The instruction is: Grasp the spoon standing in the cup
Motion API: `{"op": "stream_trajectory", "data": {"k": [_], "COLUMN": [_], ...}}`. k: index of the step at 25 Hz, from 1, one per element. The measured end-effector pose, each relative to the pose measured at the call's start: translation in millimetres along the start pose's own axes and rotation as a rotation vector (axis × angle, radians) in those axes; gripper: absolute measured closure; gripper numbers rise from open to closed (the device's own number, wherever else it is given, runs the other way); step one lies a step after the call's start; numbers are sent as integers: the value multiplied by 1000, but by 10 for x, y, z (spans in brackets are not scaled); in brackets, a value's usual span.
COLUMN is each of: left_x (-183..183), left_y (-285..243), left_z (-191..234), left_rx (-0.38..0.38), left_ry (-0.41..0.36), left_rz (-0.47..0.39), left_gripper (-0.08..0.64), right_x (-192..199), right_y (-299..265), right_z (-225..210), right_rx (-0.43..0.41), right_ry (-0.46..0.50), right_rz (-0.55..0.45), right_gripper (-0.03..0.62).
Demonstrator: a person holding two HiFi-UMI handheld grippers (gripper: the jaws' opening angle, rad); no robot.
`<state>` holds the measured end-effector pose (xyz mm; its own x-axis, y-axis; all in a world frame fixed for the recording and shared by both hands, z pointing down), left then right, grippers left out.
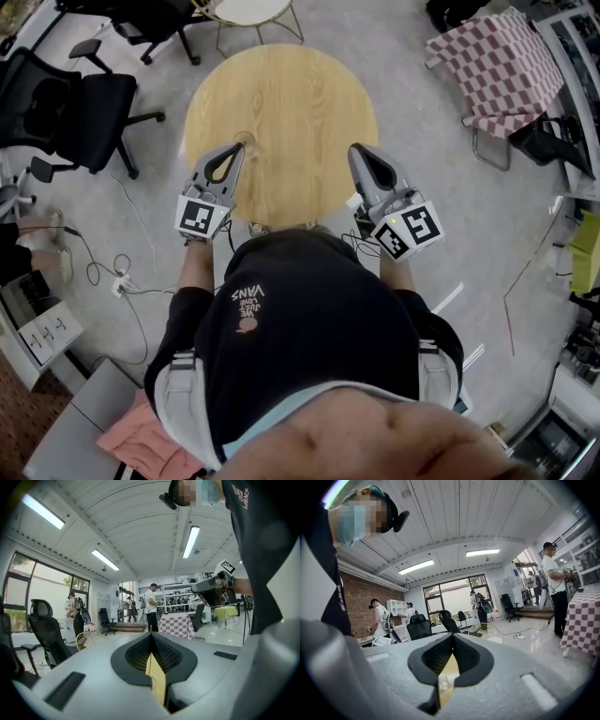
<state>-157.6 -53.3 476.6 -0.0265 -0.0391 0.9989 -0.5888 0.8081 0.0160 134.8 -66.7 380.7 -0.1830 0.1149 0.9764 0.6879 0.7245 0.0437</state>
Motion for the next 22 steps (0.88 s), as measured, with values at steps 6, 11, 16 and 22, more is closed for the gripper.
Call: {"op": "stream_trajectory", "data": {"k": [6,11,16,22], "left_x": [-108,-191,-319,-443], "left_y": [79,186,231,294], "left_z": [-28,-3,-12,-45], "left_rx": [-14,-35,-44,-54], "left_ry": [-5,0,-18,-40], "left_rz": [-21,-45,-62,-67], "left_gripper": [549,549,549,549], "right_x": [-3,32,13,34], "right_y": [-10,-65,-101,-156], "right_z": [33,89,91,86], "right_rx": [-16,-36,-59,-84], "right_ry": [1,-2,-8,-16], "right_rz": [2,5,7,14], "right_gripper": [595,595,595,595]}}
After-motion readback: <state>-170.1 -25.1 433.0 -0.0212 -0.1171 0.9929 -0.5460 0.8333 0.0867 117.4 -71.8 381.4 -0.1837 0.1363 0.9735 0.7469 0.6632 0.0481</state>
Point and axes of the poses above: the fingertips, and each gripper's own axes: y backward along the fingers, z to its left, x out of its underside, the point moved 8 cm from there along y, backward along the fingers, and after that the axes turned 9 degrees about -z, right-handed, at the moved point
